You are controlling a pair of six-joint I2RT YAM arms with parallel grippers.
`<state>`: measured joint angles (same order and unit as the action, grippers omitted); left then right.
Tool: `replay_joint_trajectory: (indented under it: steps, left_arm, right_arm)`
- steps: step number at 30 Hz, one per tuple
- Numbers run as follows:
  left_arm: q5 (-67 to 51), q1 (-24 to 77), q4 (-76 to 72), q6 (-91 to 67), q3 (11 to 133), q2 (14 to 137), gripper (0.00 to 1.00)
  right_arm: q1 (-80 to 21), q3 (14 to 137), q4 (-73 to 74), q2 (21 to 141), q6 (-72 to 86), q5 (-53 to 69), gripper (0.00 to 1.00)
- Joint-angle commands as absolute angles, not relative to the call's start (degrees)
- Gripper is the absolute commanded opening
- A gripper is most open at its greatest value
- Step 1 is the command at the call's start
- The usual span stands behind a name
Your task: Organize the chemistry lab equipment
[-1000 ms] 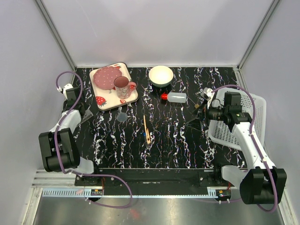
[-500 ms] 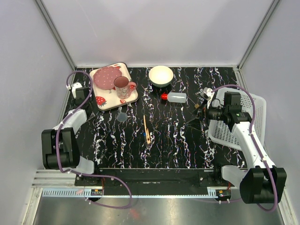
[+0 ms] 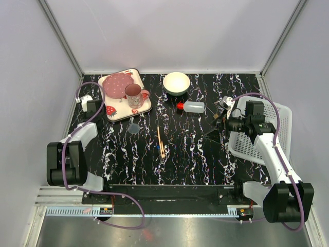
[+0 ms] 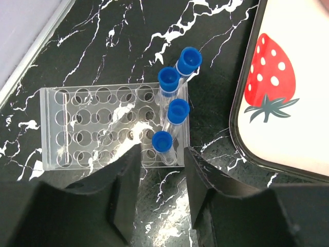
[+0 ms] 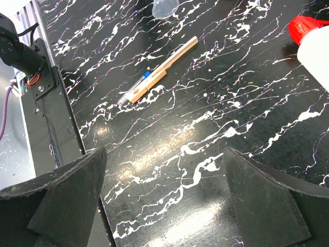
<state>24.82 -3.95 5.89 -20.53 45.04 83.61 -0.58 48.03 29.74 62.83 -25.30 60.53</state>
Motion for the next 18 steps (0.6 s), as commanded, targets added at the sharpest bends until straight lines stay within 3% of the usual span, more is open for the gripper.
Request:
replay_joint_trajectory:
  steps: [1, 5, 9, 10, 13, 18]
  left_arm:
    - [27.33, -3.60, 4.39, -21.62, 44.38, 78.93, 0.45]
    - [26.72, -3.60, 6.41, -22.41, 44.47, 74.54, 0.53]
    - [24.79, -3.52, 9.66, -22.94, 45.09, 67.42, 0.72]
    - [23.31, -3.60, 11.41, -22.94, 45.35, 66.28, 0.83]
    - [18.84, -4.04, 14.92, -22.94, 46.49, 61.45, 0.99]
    - [4.25, -8.34, 19.24, -25.66, 46.76, 54.68, 0.99]
  right_arm:
    - [-0.35, 50.10, 29.36, 63.11, -26.37, 60.38, 1.00]
    - [-0.35, 49.75, 29.44, 63.02, -26.72, 60.12, 1.00]
    - [-0.26, 49.40, 29.71, 62.75, -27.51, 59.94, 1.00]
    - [-0.35, 49.31, 29.97, 62.49, -27.68, 59.68, 1.00]
    - [-0.35, 49.31, 30.67, 62.05, -28.91, 58.37, 1.00]
    - [-0.35, 52.46, 35.92, 60.82, -30.32, 53.71, 1.00]
